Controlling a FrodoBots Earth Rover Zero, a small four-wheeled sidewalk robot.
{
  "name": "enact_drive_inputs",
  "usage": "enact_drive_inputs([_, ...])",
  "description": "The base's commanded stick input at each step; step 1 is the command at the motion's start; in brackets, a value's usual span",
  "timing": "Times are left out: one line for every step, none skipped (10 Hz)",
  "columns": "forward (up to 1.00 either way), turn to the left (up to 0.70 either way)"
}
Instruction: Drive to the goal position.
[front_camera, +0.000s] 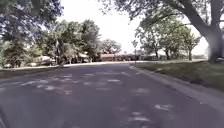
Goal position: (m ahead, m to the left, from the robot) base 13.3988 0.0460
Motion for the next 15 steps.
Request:
enact_drive_inputs([0.69,0.03])
enact_drive_inputs([0.69,0.03])
enact_drive_inputs([0.69,0.03])
enact_drive_inputs([0.69,0.03])
enact_drive_inputs([0.69,0.03])
enact_drive_inputs([0.69,0.03])
enact_drive_inputs([0.69,0.03])
enact_drive_inputs([0.69,0.03])
enact_drive_inputs([0.69,0.03])
enact_drive_inputs([0.69,0.03])
enact_drive_inputs([0.69,0.03])
enact_drive_inputs([0.69,0.03])
enact_drive_inputs([0.69,0.03])
enact_drive_inputs([0.69,0.03])
enact_drive_inputs([0.69,0.03])
